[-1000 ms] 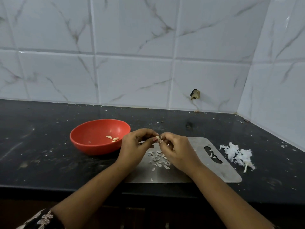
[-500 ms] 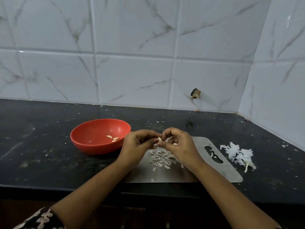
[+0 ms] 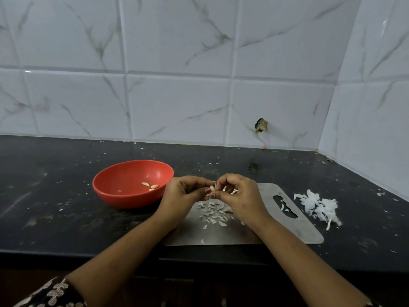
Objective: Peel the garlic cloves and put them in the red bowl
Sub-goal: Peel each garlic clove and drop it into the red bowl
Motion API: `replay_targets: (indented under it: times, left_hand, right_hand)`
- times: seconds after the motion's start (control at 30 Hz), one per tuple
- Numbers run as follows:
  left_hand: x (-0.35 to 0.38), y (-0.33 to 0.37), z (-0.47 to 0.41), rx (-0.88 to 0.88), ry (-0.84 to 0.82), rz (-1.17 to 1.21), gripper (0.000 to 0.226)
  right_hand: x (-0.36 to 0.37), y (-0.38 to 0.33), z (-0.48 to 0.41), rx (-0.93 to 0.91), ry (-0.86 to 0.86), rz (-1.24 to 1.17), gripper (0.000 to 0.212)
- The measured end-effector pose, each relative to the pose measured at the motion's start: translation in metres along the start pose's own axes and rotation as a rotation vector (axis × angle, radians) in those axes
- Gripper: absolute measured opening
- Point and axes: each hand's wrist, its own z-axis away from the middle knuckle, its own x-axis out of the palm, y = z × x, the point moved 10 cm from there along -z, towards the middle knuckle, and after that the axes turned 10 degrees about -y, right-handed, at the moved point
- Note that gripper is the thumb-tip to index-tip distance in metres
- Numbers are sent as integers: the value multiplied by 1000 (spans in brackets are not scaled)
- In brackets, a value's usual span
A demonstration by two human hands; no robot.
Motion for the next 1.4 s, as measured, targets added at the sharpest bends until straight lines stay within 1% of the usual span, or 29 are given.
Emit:
replay_targets:
  times: [0.13, 0.3, 0.67, 0.9, 1.03, 1.17, 1.4]
  left_hand:
    - [2, -1, 0, -3, -22, 36, 23]
    - [2, -5, -1, -29, -16, 90, 28]
    - [2, -9, -2, -37, -26, 80, 24]
    - [3, -12, -2, -52, -40, 46, 25]
    - [5, -14, -2, -73, -56, 67, 32]
    - [8, -15, -2, -84, -86, 58, 36]
    - [7, -16, -2, -89, -76, 56, 31]
  right_hand:
    - [0, -1, 0, -16, 3, 65, 24]
    - [-1, -2, 0, -32, 8, 109, 25]
    - [2, -3, 0, -51, -4, 181, 29]
    - [3, -7, 1, -75, -12, 235, 26]
    - [5, -13, 1, -128, -25, 298, 26]
    - [6, -13, 2, -136, -34, 340, 24]
    - [6, -15, 3, -151, -21, 359, 22]
